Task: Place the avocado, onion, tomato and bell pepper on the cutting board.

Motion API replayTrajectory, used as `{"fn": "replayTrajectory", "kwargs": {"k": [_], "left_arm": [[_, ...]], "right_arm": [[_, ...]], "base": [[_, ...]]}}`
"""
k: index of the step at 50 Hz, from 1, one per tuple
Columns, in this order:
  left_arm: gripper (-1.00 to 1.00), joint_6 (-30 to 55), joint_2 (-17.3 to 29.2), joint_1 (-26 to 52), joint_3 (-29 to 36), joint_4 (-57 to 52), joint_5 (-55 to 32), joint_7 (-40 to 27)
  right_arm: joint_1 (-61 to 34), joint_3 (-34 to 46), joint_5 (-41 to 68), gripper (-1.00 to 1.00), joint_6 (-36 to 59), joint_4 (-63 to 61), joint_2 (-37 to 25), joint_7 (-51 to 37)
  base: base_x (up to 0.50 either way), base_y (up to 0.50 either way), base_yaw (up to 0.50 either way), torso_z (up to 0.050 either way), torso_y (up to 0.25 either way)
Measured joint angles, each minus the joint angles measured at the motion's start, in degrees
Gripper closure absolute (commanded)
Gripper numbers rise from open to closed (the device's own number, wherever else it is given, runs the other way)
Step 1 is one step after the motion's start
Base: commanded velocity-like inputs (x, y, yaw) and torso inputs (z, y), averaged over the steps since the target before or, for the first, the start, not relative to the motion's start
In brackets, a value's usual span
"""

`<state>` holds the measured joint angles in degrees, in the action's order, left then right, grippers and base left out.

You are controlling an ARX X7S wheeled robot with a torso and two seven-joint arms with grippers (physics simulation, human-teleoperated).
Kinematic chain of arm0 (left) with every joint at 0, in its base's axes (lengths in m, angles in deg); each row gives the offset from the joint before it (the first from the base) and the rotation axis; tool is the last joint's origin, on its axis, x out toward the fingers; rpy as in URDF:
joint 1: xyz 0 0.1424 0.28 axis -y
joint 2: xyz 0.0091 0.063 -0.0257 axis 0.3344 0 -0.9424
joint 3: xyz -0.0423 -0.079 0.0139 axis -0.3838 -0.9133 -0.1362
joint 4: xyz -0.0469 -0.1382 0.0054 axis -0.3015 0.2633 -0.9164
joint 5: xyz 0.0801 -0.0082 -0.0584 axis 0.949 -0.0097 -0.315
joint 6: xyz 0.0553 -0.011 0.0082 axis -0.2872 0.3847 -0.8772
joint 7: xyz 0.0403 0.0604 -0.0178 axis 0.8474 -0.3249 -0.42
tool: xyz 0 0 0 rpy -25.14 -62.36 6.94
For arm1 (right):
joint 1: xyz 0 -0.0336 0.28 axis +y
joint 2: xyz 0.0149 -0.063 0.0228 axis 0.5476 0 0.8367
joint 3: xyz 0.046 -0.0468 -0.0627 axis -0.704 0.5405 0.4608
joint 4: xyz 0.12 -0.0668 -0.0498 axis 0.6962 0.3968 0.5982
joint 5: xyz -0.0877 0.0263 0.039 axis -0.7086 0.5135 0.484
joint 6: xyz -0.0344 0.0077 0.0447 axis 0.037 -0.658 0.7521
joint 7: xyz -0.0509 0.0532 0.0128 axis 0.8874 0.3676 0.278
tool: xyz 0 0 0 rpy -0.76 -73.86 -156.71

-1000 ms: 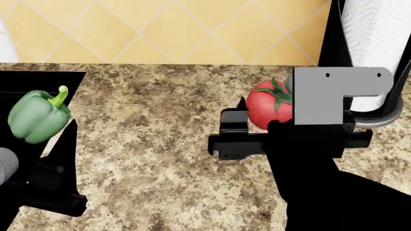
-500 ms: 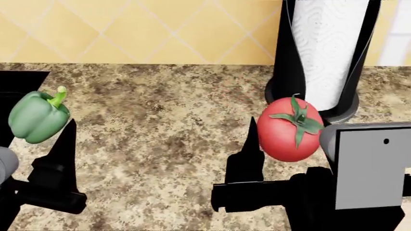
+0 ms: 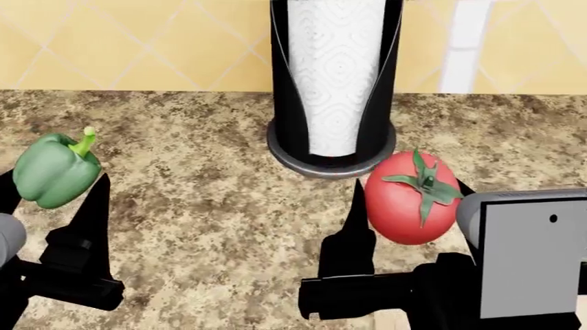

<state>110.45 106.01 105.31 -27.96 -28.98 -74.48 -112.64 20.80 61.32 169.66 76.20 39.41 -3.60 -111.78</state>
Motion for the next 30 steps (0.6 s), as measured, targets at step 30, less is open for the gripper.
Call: {"fn": "replayTrajectory", "kwargs": {"k": [30], "left_arm": [[1.0, 0.19, 0.2, 0.07, 0.36, -0.54, -1.08, -1.22]], "right_arm": [[0.86, 0.14, 1.12, 1.0, -0.92, -0.54, -0.91, -0.71]], "base": [[0.0, -0.5, 0.0, 0.0, 0.0]]}}
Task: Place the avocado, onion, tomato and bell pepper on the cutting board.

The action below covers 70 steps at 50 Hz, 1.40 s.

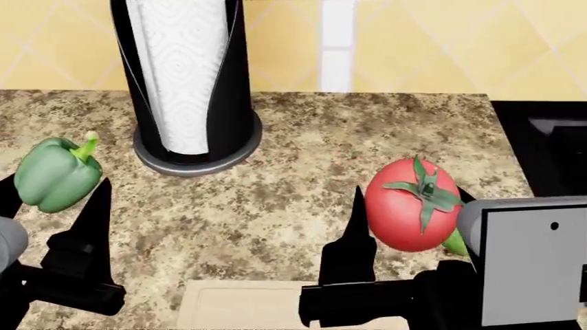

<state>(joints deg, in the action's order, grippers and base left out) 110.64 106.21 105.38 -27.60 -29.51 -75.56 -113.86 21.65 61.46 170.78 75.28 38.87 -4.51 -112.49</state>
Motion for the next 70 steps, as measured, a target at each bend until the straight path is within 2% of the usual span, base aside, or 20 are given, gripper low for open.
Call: {"fn": "replayTrajectory", "kwargs": {"k": [11, 21, 38, 51, 70], "left_arm": [[1.0, 0.06, 0.14, -0.02, 0.09, -0.34, -0.49, -0.51], [1.0, 0.72, 0.68, 0.52, 0.19, -0.87, -2.09, -1.53], [1.0, 3.71, 3.12, 3.68, 1.22, -3.81, -14.13, -6.0], [1.0, 4.72, 4.49, 3.05, 2.4, -5.1, -18.52, -7.22], [1.0, 4.74, 4.66, 1.18, 3.36, -6.13, -18.95, -7.99]], "right_arm": [[0.29, 0.04, 0.49, 1.0, -0.38, -0.25, -0.44, -0.33], [-0.58, 0.69, 3.0, 1.0, -0.41, 0.35, -1.55, -1.56], [-2.05, 3.46, 14.04, 1.0, -0.69, 0.51, -6.24, -6.51], [1.55, 3.7, 16.6, 1.0, -1.18, -0.69, -8.06, -8.32], [11.83, 0.55, 19.48, 1.0, -2.92, -5.11, -10.8, -9.32]], "base": [[0.0, -0.49, 0.0, 0.001, 0.0], [0.0, 0.0, 0.0, 0.0, 0.0], [0.0, 0.0, 0.0, 0.0, 0.001], [0.0, 0.0, 0.0, 0.0, 0.0], [0.0, 0.0, 0.0, 0.0, 0.0]]}}
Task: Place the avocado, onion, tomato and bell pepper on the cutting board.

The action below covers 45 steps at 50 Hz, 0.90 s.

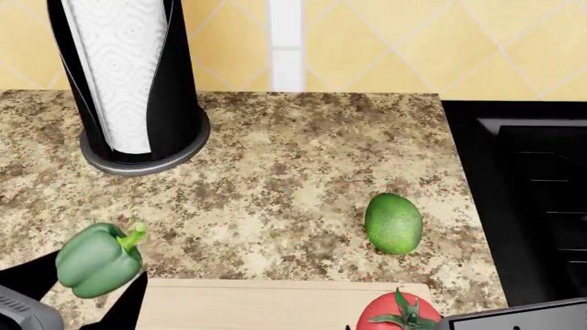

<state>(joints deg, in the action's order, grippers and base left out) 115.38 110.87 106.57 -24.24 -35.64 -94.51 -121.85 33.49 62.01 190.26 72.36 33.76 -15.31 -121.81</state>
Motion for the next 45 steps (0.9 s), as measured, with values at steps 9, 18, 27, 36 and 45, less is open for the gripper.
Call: {"fn": "replayTrajectory", "kwargs": {"k": [9, 18, 27, 36, 45], "left_arm": [[1.0, -0.14, 0.21, -0.17, 0.12, -0.34, -0.39, -0.3], [1.0, -0.48, 0.87, -0.29, -0.05, -0.98, -1.39, -1.02], [1.0, -0.74, 1.37, -0.2, -0.1, -1.66, -2.48, -2.02], [1.0, -0.8, 1.5, 0.19, 0.06, -2.01, -3.38, -2.93], [1.0, -0.86, 1.57, 0.44, 0.22, -2.4, -4.06, -3.77]], "right_arm": [[5.01, -2.02, -1.07, 1.0, -0.03, -0.89, 0.11, 0.99], [7.89, -2.85, -2.96, 1.0, 0.38, -0.61, 0.94, 2.04], [10.37, -3.45, -5.51, 1.0, 1.01, 0.22, 2.02, 3.74], [12.71, -3.81, -8.51, 1.0, 1.75, 1.43, 3.21, 5.91], [13.86, -3.89, -10.52, -1.0, 2.63, 2.16, 3.81, 7.28]], "base": [[0.0, 0.0, 0.0, 0.0, 0.001], [0.0, 0.0, 0.0, 0.0, 0.0], [0.0, 0.0, 0.0, 0.0, 0.0], [0.0, 0.0, 0.0, 0.0, 0.0], [0.0, 0.0, 0.0, 0.0, 0.0]]}}
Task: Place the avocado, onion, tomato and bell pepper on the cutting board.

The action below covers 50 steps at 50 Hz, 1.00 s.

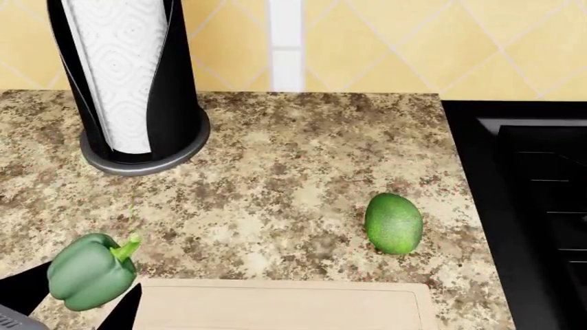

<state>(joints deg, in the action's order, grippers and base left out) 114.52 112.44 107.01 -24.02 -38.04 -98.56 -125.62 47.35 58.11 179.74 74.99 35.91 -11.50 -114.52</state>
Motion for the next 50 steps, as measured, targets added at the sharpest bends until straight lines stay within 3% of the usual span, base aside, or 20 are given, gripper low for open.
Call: {"fn": "replayTrajectory", "kwargs": {"k": [14, 31, 50], "left_arm": [[1.0, -0.08, 0.0, -0.44, 0.1, -0.15, 0.57, 0.1], [1.0, 1.21, -1.77, -0.41, 1.83, 2.67, 4.23, 3.89], [1.0, 2.73, -4.14, -4.44, 6.61, 6.41, 8.99, 10.72]], "right_arm": [[-3.76, 1.08, 2.76, -1.0, -0.58, -1.64, -1.21, -1.91], [-29.78, 5.11, 15.74, -1.0, -5.21, -2.48, -7.38, -10.15], [-34.51, 4.87, 16.07, -1.0, -5.89, -2.03, -8.17, -10.84]], "base": [[0.0, 0.0, 0.0, 0.0, 0.0], [0.0, 0.0, 0.0, 0.001, 0.0], [0.0, 0.0, 0.0, 0.0, 0.001]]}}
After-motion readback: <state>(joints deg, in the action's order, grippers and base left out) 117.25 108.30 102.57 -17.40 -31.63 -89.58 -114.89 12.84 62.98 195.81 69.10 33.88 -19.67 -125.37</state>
